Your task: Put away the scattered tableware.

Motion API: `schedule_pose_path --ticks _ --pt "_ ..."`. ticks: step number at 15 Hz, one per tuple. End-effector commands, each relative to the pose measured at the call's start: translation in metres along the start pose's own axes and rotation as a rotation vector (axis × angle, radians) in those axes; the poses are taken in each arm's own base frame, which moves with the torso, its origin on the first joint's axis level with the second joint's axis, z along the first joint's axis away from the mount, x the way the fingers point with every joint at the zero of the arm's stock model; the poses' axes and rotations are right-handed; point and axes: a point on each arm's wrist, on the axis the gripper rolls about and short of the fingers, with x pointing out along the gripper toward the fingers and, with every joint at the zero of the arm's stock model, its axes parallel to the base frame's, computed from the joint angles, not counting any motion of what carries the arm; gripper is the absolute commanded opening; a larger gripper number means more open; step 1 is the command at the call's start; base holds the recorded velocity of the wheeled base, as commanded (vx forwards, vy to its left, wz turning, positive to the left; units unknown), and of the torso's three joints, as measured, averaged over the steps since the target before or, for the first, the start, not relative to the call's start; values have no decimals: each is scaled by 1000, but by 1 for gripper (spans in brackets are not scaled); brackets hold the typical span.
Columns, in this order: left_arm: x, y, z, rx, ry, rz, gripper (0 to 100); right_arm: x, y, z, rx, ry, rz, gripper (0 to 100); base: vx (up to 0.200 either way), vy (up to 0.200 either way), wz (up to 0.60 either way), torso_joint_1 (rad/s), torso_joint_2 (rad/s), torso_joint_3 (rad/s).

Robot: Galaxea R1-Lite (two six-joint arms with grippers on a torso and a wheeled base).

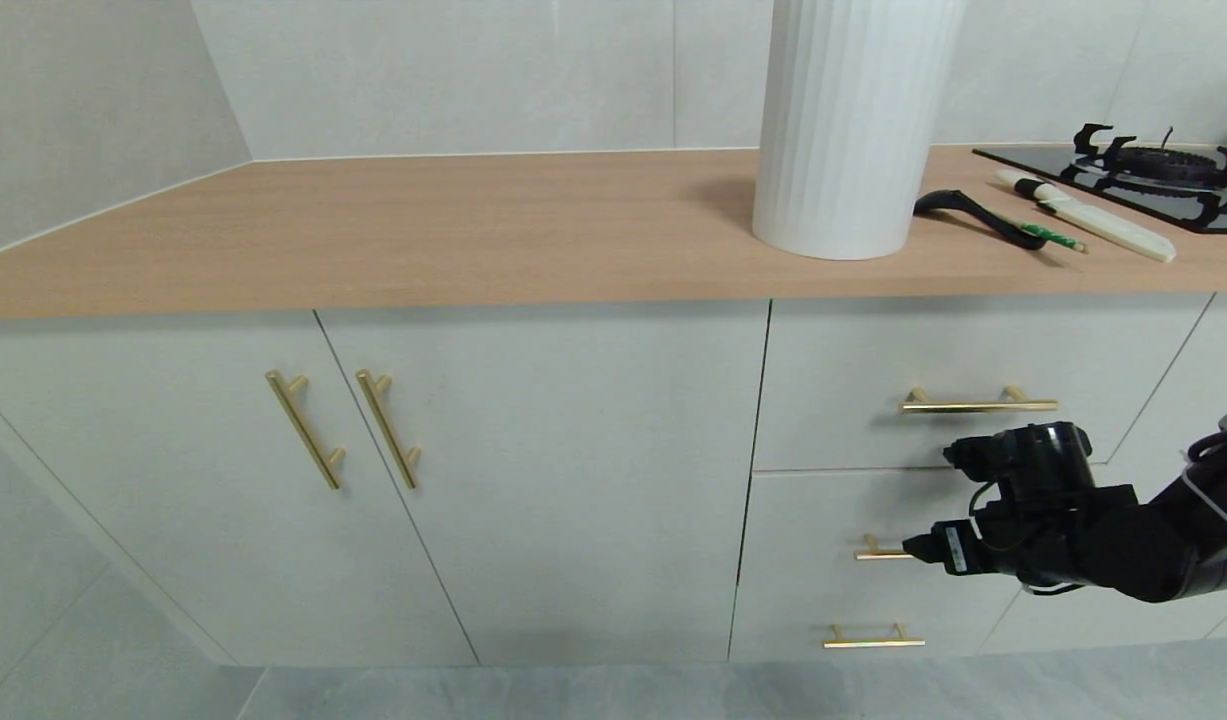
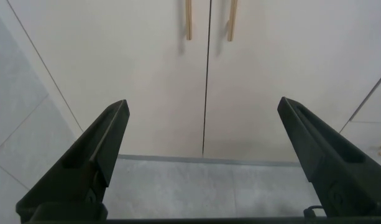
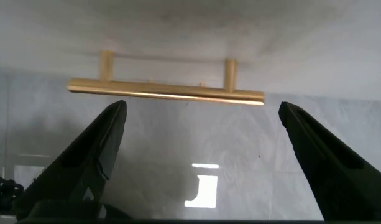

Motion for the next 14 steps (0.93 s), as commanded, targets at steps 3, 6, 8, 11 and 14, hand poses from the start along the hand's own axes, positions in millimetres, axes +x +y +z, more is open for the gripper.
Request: schedule_pose_path --ticks 3,6,8,11,14 --pt "0 0 0 -1 1 1 100 10 4 1 42 -28 -31 100 0 0 0 0 0 0" --pt "0 0 0 -1 1 1 100 15 4 -1 42 -30 -40 100 0 0 0 0 0 0" --pt "0 0 0 -1 3 1 100 15 4 -2 42 -30 -40 100 0 0 0 0 0 0" --pt "0 0 0 -1 1 1 100 18 4 -4 40 -19 -41 100 0 0 0 0 0 0" --pt "0 0 0 1 1 1 100 21 5 -5 43 -32 -44 100 0 0 0 0 0 0"
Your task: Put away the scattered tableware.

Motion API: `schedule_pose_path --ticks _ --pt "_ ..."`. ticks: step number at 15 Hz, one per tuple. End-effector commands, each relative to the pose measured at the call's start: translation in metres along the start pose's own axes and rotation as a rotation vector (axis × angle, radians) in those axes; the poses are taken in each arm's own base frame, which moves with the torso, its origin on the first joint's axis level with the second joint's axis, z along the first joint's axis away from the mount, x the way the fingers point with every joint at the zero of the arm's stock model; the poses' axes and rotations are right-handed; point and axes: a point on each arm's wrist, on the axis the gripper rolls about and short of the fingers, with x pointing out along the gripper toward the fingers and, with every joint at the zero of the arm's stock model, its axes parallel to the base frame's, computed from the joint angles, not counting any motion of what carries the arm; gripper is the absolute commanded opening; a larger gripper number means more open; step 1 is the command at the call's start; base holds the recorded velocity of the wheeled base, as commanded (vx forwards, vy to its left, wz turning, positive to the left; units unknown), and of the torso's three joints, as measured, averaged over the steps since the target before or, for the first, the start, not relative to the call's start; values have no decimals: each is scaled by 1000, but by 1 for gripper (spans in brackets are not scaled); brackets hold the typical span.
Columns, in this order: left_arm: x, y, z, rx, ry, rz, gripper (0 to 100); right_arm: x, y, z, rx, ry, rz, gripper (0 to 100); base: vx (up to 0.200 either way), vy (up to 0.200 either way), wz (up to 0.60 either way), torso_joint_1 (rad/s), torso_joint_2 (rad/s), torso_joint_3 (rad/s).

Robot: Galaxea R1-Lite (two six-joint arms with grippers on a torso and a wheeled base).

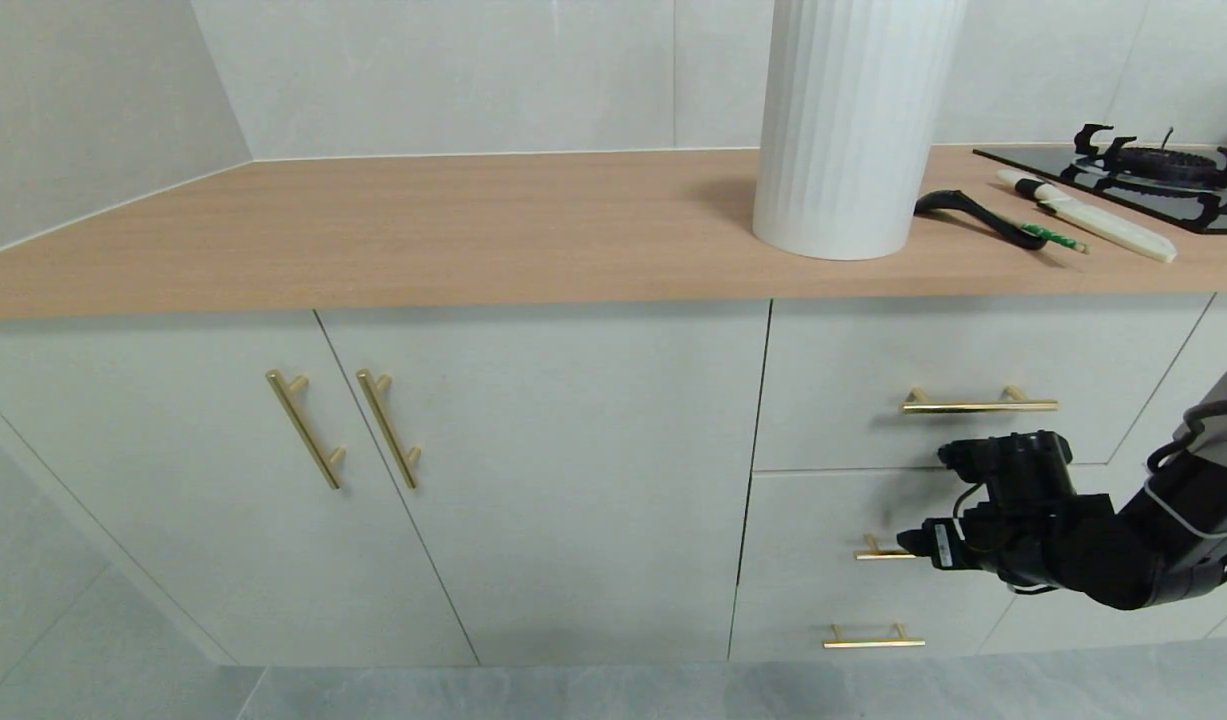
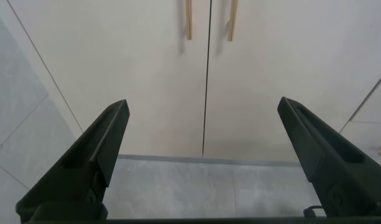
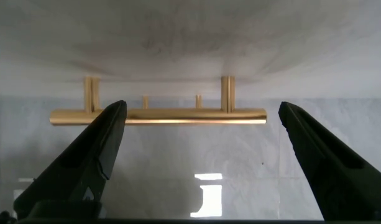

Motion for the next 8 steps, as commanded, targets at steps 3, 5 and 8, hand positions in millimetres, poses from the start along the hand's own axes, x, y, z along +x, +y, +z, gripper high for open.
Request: schedule_pose_path --ticks 3,5,8 --pt "0 0 0 -1 1 1 100 12 2 -6 1 -24 -28 100 0 0 0 0 0 0" --pt "0 0 0 -1 1 1 100 18 4 -9 3 -44 -55 100 0 0 0 0 0 0" --pt "0 0 0 -1 1 1 100 20 4 -11 2 -38 -57 100 0 0 0 0 0 0"
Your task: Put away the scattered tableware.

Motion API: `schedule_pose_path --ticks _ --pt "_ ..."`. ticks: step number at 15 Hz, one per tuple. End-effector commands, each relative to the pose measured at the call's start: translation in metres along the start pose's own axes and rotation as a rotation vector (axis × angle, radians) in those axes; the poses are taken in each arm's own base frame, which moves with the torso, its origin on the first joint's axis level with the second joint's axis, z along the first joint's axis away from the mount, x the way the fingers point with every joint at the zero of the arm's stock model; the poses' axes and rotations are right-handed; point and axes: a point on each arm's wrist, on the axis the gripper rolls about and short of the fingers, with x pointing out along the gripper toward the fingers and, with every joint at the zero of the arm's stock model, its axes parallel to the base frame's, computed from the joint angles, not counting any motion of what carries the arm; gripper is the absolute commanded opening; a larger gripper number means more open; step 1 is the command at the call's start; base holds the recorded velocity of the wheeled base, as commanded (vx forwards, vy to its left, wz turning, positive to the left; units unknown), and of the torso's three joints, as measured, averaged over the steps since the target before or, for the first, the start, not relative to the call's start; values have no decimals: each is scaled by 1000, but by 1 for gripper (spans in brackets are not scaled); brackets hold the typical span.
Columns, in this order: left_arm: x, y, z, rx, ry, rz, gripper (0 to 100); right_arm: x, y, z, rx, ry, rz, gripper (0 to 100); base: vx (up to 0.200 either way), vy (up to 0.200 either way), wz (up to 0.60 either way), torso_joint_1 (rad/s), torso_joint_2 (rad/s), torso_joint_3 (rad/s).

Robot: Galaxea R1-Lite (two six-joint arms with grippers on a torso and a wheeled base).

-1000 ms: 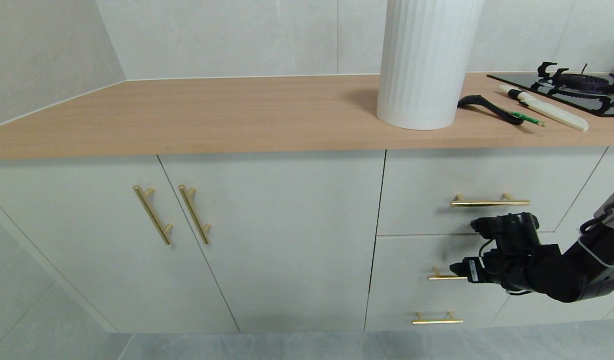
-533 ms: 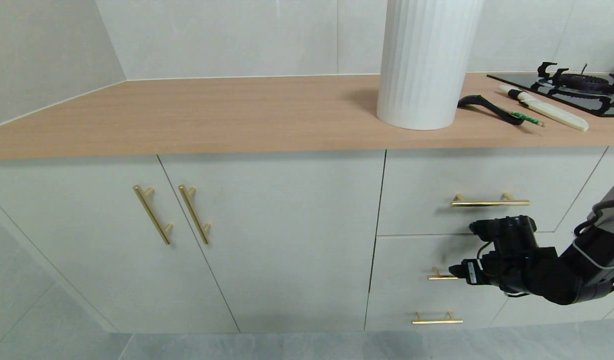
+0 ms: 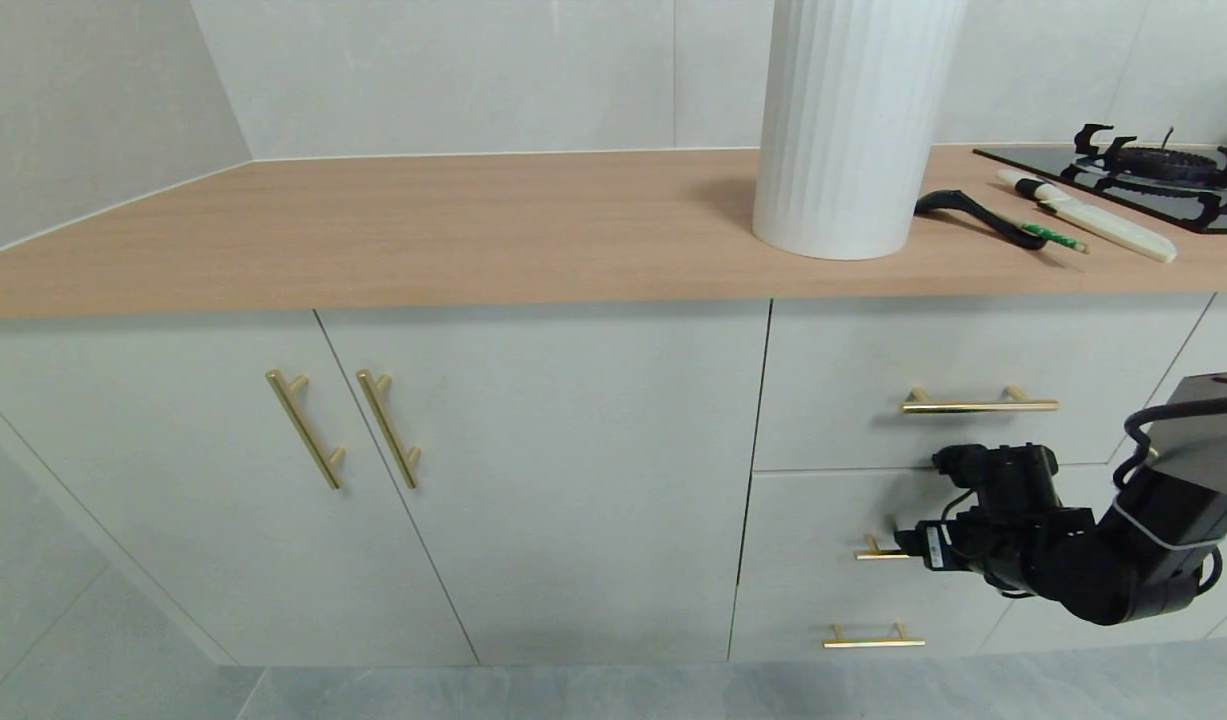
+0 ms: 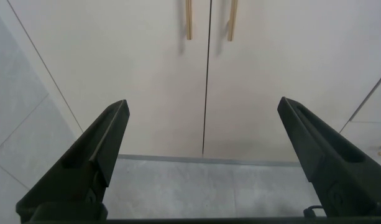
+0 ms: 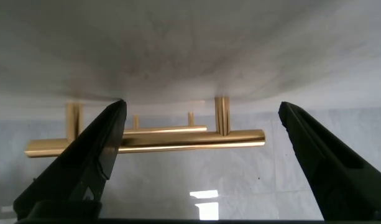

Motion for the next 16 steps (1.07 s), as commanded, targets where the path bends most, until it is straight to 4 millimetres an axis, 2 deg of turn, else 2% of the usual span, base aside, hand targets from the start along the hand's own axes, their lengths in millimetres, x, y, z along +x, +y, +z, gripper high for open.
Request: schedule_pose_path --ticks 1,8,11,12,14,16 --pt "0 0 0 0 1 1 100 4 1 -5 -6 16 -2 100 0 0 0 0 0 0" --pt "0 0 0 0 1 1 100 0 0 -10 -29 35 -5 100 0 0 0 0 0 0" --pt "0 0 0 0 1 1 100 -20 -6 -17 -130 55 0 100 0 0 0 0 0 0" --pt "0 0 0 0 1 1 100 -28 -7 -14 -143 43 0 100 0 0 0 0 0 0" --pt "0 0 0 0 1 1 100 -63 -13 0 -163 -11 15 100 0 0 0 0 0 0" --pt "0 0 0 0 1 1 100 -117 -13 18 -192 -23 61 100 0 0 0 0 0 0"
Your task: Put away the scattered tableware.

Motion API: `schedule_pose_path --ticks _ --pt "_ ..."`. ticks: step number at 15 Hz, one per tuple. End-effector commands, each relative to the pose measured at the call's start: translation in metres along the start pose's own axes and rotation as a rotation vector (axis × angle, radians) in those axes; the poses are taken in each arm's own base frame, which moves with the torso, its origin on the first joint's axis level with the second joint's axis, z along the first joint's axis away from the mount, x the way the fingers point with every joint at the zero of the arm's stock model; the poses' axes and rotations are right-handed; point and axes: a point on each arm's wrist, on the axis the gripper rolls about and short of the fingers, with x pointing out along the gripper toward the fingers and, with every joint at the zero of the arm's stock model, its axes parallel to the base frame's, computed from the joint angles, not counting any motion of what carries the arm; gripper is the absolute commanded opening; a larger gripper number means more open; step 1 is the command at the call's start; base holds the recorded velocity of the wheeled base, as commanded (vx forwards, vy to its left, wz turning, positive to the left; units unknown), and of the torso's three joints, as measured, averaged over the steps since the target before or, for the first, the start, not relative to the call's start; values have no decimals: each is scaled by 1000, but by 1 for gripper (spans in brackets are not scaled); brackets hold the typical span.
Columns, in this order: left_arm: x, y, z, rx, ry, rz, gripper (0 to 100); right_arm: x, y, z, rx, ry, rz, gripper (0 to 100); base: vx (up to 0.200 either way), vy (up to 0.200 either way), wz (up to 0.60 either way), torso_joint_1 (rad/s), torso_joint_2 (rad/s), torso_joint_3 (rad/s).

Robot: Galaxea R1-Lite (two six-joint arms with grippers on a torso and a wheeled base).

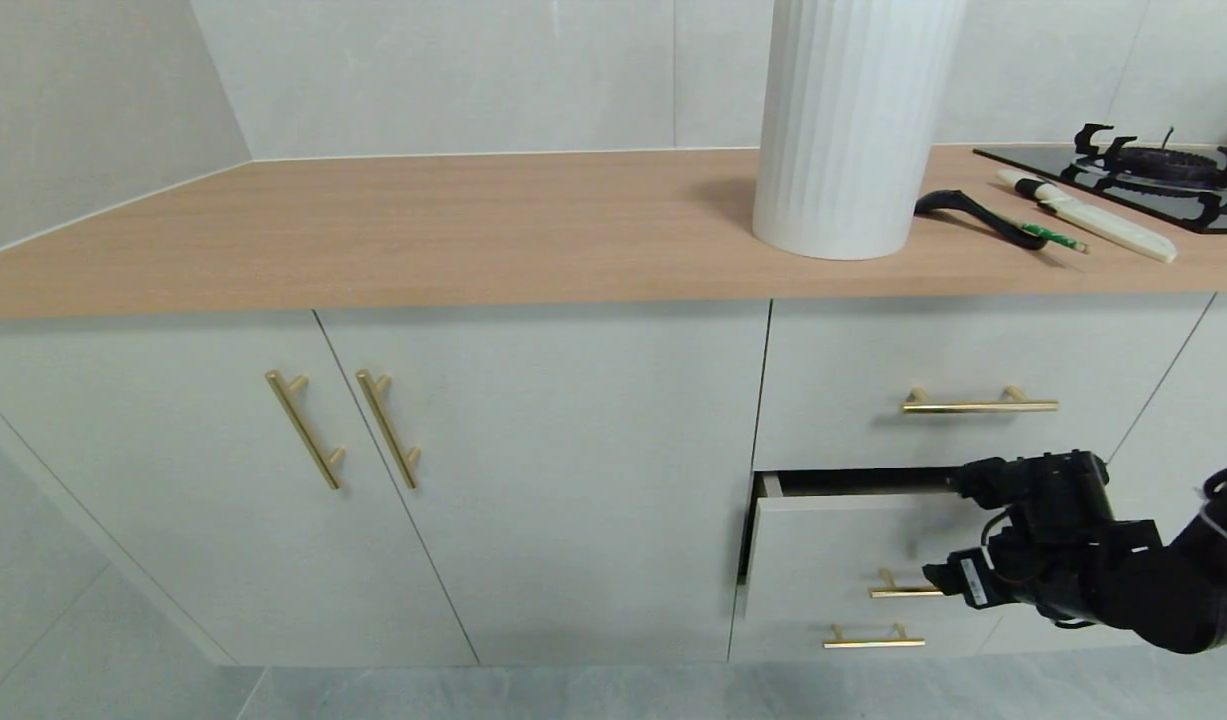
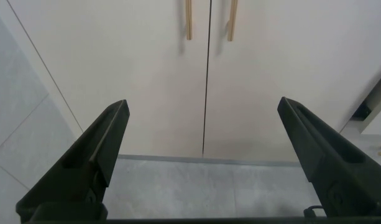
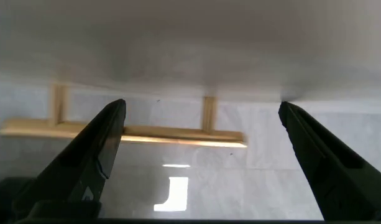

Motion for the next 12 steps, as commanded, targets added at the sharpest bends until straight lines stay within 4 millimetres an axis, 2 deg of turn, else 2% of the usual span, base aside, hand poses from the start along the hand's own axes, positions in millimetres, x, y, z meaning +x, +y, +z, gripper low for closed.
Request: schedule_pose_path --ticks 1,2,3,4,5,12 --pt "0 0 0 0 1 1 100 -77 -7 25 -18 -113 47 100 0 0 0 0 0 0" --pt "0 0 0 0 1 1 100 -116 -11 33 -24 -152 85 100 0 0 0 0 0 0" --pt "0 0 0 0 1 1 100 -134 -14 40 -20 -182 101 100 0 0 0 0 0 0" --pt "0 0 0 0 1 1 100 -145 -16 46 -5 -222 113 100 0 0 0 0 0 0" --pt "0 0 0 0 1 1 100 -145 -16 50 31 -234 121 100 0 0 0 0 0 0" --pt "0 0 0 0 1 1 100 -76 3 56 123 -186 134 100 0 0 0 0 0 0"
